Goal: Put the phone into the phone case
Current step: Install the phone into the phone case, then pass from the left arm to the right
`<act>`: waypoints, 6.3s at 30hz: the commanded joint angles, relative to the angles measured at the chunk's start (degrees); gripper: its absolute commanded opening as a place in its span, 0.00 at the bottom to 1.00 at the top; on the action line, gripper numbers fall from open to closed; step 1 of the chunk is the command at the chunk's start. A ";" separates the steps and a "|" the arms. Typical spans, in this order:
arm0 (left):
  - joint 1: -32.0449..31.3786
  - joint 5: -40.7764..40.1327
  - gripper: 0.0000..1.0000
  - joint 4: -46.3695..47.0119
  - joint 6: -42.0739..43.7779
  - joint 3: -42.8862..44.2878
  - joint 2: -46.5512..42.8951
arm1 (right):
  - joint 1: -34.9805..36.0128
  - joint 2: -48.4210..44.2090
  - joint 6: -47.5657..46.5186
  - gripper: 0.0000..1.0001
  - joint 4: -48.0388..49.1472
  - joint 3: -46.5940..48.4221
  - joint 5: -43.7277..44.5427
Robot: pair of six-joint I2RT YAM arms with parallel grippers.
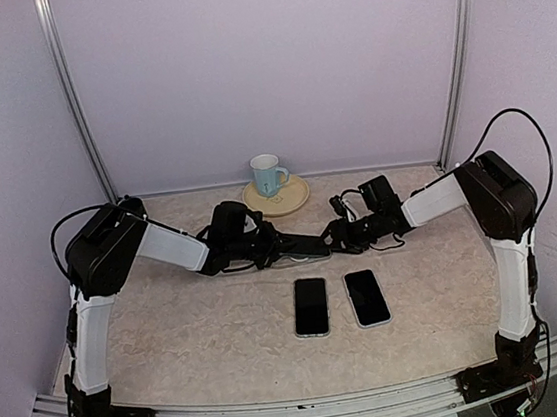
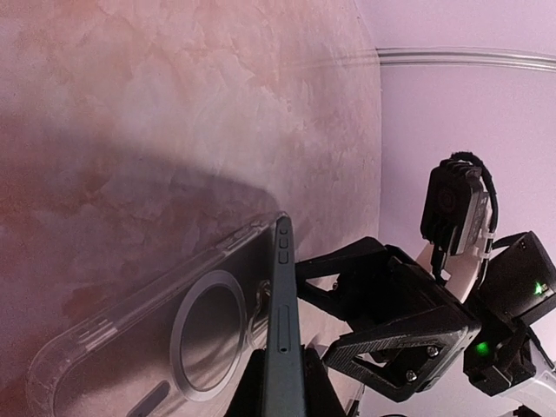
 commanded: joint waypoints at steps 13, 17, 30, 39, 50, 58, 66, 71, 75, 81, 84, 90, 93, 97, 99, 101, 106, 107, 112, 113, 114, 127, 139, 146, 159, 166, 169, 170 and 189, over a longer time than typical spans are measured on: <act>-0.91 3.99 0.00 -2.70 -0.94 -3.72 2.53 | 1.95 3.95 -2.02 0.62 -1.85 3.47 -3.33; -0.19 6.05 0.00 -3.73 -3.15 -4.00 3.31 | 1.95 2.92 -2.46 0.63 -2.42 3.12 -2.43; 0.42 7.99 0.00 -3.09 -7.65 -7.51 3.64 | 1.95 2.21 -2.60 0.63 -2.92 4.08 -0.80; -0.24 8.58 0.00 3.72 -8.80 -6.63 5.80 | 3.01 3.67 -2.74 0.63 -2.99 4.26 -4.07; -0.69 9.49 0.00 3.98 -8.42 -5.21 6.82 | 4.37 3.41 -2.53 0.63 -1.95 4.01 -5.78; 1.22 11.56 0.00 12.36 -8.18 -9.25 4.34 | 1.21 0.67 -1.93 0.64 -1.31 1.97 -6.71; 1.63 14.11 0.00 22.77 -9.12 -10.56 3.04 | -0.41 -0.06 -1.92 0.65 -2.16 1.91 -7.50; 1.72 14.40 0.00 26.15 -9.21 -11.27 2.38 | -0.51 0.34 -1.80 0.65 -2.44 1.75 -7.59; 1.76 13.78 0.00 29.01 -9.12 -12.34 1.58 | -0.51 0.51 -1.49 0.65 -2.53 1.49 -7.39; 1.98 12.51 0.00 33.32 -8.37 -13.27 0.79 | -0.51 0.67 -1.24 0.65 -2.86 1.73 -7.74; 2.24 12.24 0.00 35.57 -8.62 -13.37 0.86 | -0.51 0.61 -1.24 0.65 -3.07 1.78 -7.90; 2.60 11.96 0.00 37.68 -9.28 -12.80 1.58 | -0.51 0.51 -0.67 0.65 -2.46 1.71 -8.95; 2.60 12.37 0.00 37.49 -9.15 -12.05 2.00 | -0.46 0.51 -0.06 0.64 -1.57 1.71 -10.43; 2.27 12.75 0.00 35.54 -7.95 -10.84 2.47 | -0.21 0.51 0.82 0.61 -0.35 1.90 -12.74; 2.12 12.96 0.00 34.66 -7.32 -10.26 2.71 | 0.12 0.72 1.18 0.60 0.04 2.20 -13.96; 1.92 13.22 0.00 34.69 -7.32 -9.72 3.09 | 0.55 1.23 1.71 0.58 0.69 2.67 -15.36; 1.56 13.93 0.00 35.35 -8.15 -8.61 4.29 | 1.42 2.36 3.54 0.53 3.59 2.92 -18.30; 1.47 13.99 0.00 35.22 -8.15 -8.42 4.39 | 1.47 2.51 4.22 0.52 4.75 2.74 -19.04; 1.28 14.52 0.00 35.20 -8.18 -7.91 4.81 | 1.57 3.07 7.63 0.48 9.74 2.01 -22.36; 1.20 14.66 0.00 35.22 -8.23 -7.78 4.79 | 1.66 3.16 8.30 0.48 10.81 1.92 -23.07; 1.19 14.83 0.00 35.26 -8.27 -7.67 4.85 | 1.73 3.23 9.01 0.48 11.97 1.81 -23.70; 1.45 15.74 0.00 36.96 -9.46 -8.14 5.42 | 1.78 4.63 22.16 0.25 31.80 -1.92 -30.07; 2.80 16.27 0.03 38.20 -9.75 -10.07 3.93 | 1.21 5.31 25.38 0.11 36.54 -3.00 -31.08; 3.55 16.53 0.15 38.08 -9.76 -11.01 2.40 | 0.73 5.65 26.57 0.07 38.84 -4.46 -31.25; 4.88 13.78 0.29 24.93 -1.70 -12.89 -4.84 | -0.50 4.93 28.25 0.03 42.05 -6.72 -31.15; 5.18 10.74 0.31 14.90 3.81 -13.65 -9.55 | -0.98 4.70 28.36 0.02 42.57 -7.29 -31.29; 5.47 9.22 0.31 9.81 5.98 -13.74 -11.37 | -1.27 4.48 28.50 0.02 42.85 -7.70 -31.29; 5.56 8.60 0.31 8.21 6.74 -13.72 -12.24 | -1.42 4.39 28.50 0.01 43.02 -7.85 -31.30; 7.33 3.68 0.41 -2.87 14.26 -14.69 -20.81 | -2.43 0.13 20.52 0.00 32.94 -8.12 -30.20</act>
